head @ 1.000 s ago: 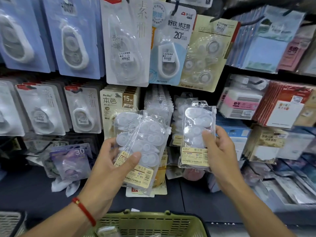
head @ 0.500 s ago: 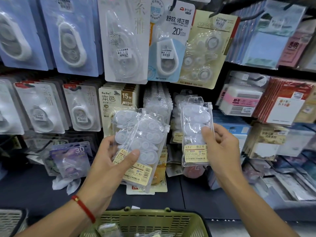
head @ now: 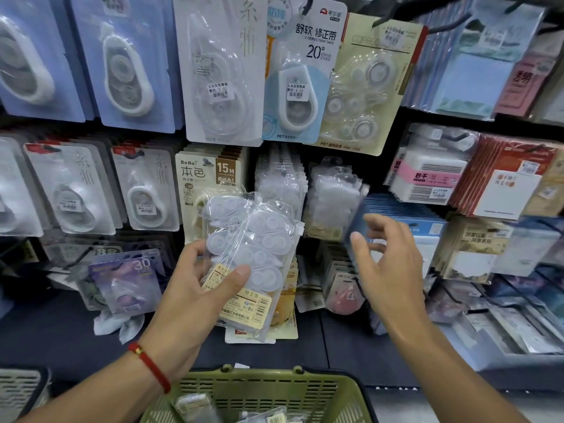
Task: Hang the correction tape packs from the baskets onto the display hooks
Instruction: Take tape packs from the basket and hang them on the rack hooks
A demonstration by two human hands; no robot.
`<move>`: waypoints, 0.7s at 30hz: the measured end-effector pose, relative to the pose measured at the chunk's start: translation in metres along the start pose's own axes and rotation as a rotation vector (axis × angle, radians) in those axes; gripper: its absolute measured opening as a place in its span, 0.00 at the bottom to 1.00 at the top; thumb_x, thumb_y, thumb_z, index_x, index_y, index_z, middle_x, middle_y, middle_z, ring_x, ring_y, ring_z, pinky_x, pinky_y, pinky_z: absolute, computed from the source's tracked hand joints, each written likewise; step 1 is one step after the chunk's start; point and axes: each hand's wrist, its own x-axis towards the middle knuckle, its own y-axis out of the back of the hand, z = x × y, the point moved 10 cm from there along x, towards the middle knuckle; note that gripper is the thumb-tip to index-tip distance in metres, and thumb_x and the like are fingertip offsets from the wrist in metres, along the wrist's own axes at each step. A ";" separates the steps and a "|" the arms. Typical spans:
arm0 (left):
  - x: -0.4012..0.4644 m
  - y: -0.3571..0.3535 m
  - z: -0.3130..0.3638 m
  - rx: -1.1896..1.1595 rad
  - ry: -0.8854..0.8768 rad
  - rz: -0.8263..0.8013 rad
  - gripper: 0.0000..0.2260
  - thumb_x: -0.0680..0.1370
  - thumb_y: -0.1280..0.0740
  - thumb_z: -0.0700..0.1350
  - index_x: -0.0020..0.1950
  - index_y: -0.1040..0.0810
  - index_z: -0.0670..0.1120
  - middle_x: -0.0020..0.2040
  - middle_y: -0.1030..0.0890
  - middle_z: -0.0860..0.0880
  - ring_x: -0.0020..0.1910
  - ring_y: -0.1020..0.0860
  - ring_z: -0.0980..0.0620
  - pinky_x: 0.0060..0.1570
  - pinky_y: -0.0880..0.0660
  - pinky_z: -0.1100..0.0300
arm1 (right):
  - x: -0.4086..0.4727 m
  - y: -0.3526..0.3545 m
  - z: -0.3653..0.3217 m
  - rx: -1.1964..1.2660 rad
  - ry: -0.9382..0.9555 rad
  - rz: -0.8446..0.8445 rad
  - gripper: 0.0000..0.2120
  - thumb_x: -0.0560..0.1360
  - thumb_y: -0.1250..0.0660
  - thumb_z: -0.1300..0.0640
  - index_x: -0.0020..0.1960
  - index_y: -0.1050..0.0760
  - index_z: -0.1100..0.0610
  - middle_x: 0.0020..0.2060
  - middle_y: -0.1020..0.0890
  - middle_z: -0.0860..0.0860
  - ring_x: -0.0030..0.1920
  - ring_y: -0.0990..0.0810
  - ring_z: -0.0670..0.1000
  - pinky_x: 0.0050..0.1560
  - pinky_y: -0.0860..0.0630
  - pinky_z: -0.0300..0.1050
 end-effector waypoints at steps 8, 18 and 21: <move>-0.007 -0.014 -0.002 -0.012 0.019 -0.105 0.23 0.69 0.16 0.48 0.58 0.22 0.58 0.59 0.13 0.45 0.55 0.13 0.44 0.45 0.16 0.58 | -0.053 -0.085 -0.021 0.317 -0.127 -0.468 0.10 0.77 0.27 0.40 0.53 0.17 0.45 0.46 0.12 0.41 0.42 0.15 0.45 0.46 0.16 0.47; 0.000 -0.005 -0.002 -0.033 0.023 -0.030 0.17 0.72 0.25 0.48 0.59 0.23 0.56 0.56 0.12 0.46 0.47 0.12 0.47 0.39 0.17 0.60 | -0.043 -0.069 -0.014 0.629 -0.245 -0.352 0.08 0.82 0.34 0.46 0.54 0.19 0.48 0.49 0.11 0.54 0.52 0.12 0.61 0.52 0.15 0.64; 0.001 -0.002 -0.001 -0.026 0.019 -0.024 0.16 0.72 0.25 0.48 0.59 0.23 0.57 0.56 0.12 0.47 0.47 0.12 0.47 0.40 0.17 0.59 | -0.026 -0.042 -0.001 0.626 -0.250 -0.155 0.08 0.80 0.35 0.42 0.52 0.19 0.43 0.49 0.13 0.57 0.51 0.14 0.67 0.51 0.19 0.74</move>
